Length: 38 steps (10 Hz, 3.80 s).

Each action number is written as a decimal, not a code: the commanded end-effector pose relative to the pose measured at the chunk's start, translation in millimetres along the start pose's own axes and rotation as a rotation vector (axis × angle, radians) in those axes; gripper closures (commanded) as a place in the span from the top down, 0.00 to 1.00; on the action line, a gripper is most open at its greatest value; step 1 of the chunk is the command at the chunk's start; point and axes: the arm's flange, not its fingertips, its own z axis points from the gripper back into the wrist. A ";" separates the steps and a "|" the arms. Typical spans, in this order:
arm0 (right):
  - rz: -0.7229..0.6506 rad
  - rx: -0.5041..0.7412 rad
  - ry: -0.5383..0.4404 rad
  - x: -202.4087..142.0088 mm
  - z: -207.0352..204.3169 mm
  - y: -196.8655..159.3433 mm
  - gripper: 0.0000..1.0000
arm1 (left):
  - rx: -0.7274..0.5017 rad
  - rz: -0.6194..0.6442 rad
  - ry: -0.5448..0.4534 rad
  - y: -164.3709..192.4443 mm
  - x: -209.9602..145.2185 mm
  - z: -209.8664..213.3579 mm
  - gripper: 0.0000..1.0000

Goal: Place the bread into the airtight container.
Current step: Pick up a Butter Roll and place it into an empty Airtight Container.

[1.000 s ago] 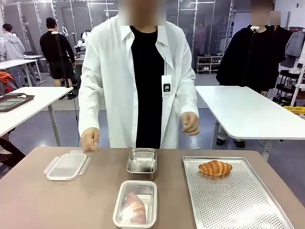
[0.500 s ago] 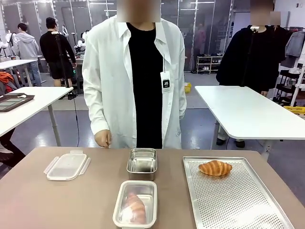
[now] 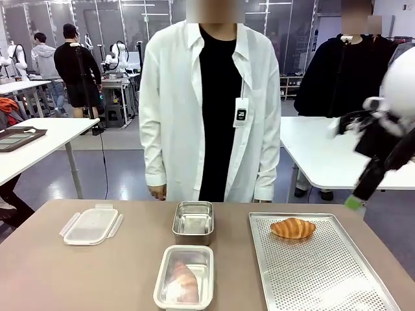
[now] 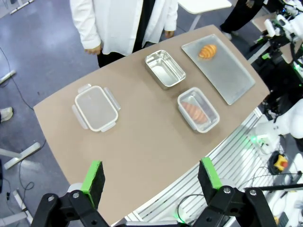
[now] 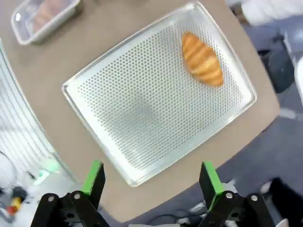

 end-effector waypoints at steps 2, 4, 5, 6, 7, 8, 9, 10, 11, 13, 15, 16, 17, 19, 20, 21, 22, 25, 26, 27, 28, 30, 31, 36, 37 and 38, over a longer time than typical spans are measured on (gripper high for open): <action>0.285 -0.105 0.038 17.9 -53.2 -15.5 1.00 | -0.015 -0.021 0.001 -0.5 -0.7 1.2 1.00; 0.244 -0.014 0.046 15.0 -65.2 -19.8 1.00 | -0.015 -0.021 0.001 -0.5 -0.7 1.2 1.00; 0.274 -0.054 0.061 29.6 -56.7 -4.6 1.00 | -0.015 -0.021 0.001 -0.5 -0.7 1.2 1.00; 0.274 -0.054 0.061 29.6 -56.7 -4.6 1.00 | -0.015 -0.021 0.001 -0.5 -0.7 1.2 1.00; 0.274 -0.054 0.061 29.6 -56.7 -4.6 1.00 | -0.015 -0.021 0.001 -0.5 -0.7 1.2 1.00; 0.274 -0.054 0.061 29.6 -56.7 -4.6 1.00 | -0.015 -0.021 0.001 -0.5 -0.7 1.2 1.00; 0.283 -0.048 0.061 26.7 -61.2 -10.8 1.00 | -0.015 -0.021 0.001 -0.5 -0.7 1.2 1.00; 0.355 -0.045 0.097 34.7 -72.5 -11.6 1.00 | -0.015 -0.021 0.001 -0.5 -0.7 1.2 1.00; 0.397 -0.062 0.086 43.6 -82.9 -16.7 1.00 | -0.015 -0.021 0.001 -0.5 -0.7 1.2 1.00; 0.460 -0.052 0.081 59.8 -109.3 -27.9 1.00 | -0.015 -0.021 0.001 -0.5 -0.7 1.2 1.00; 0.465 -0.032 0.109 76.0 -133.6 -42.6 1.00 | -0.015 -0.021 0.001 -0.5 -0.7 1.2 1.00; 0.484 -0.014 0.111 84.6 -150.7 -50.7 1.00 | -0.015 -0.021 0.001 -0.5 -0.7 1.2 1.00; 0.476 -0.002 0.113 90.2 -164.0 -59.5 1.00 | -0.015 -0.021 0.001 -0.5 -0.7 1.2 1.00; 0.454 -0.028 0.099 94.3 -182.8 -79.0 1.00 | -0.015 -0.021 0.001 -0.5 -0.7 1.2 1.00; 0.447 -0.030 0.117 98.2 -190.2 -88.6 1.00 | -0.015 -0.021 0.001 -0.5 -0.7 1.2 1.00; 0.447 0.003 0.123 100.2 -196.9 -96.0 1.00 | -0.015 -0.021 0.001 -0.5 -0.7 1.2 1.00; 0.448 -0.002 0.128 101.0 -204.4 -103.9 1.00 | -0.015 -0.021 0.001 -0.5 -0.7 1.2 1.00; 0.436 0.017 0.172 106.0 -220.9 -120.1 1.00 | -0.015 -0.021 0.001 -0.5 -0.7 1.2 1.00; 0.426 0.035 0.185 106.8 -226.4 -124.6 1.00 | -0.015 -0.021 0.001 -0.5 -0.7 1.2 1.00; 0.432 0.054 0.176 106.6 -231.1 -127.7 1.00 | -0.015 -0.021 0.001 -0.5 -0.7 1.2 1.00; 0.438 0.071 0.167 106.4 -237.6 -130.6 1.00 | -0.015 -0.021 0.001 -0.5 -0.7 1.2 1.00; 0.439 0.083 0.195 105.5 -254.1 -134.7 1.00 | -0.015 -0.021 0.001 -0.5 -0.7 1.2 1.00; 0.431 0.097 0.201 105.5 -259.3 -136.7 1.00 | -0.015 -0.021 0.001 -0.5 -0.7 1.2 1.00; 0.404 0.176 0.199 106.8 -278.2 -145.6 0.97 | -0.015 -0.021 0.001 -0.5 -0.7 1.2 1.00; 0.412 0.184 0.200 106.4 -279.0 -148.0 0.82 | -0.015 -0.021 0.001 -0.5 -0.7 1.2 1.00; 0.410 0.187 0.199 106.5 -279.6 -147.8 0.78 | -0.015 -0.021 0.001 -0.5 -0.7 1.2 1.00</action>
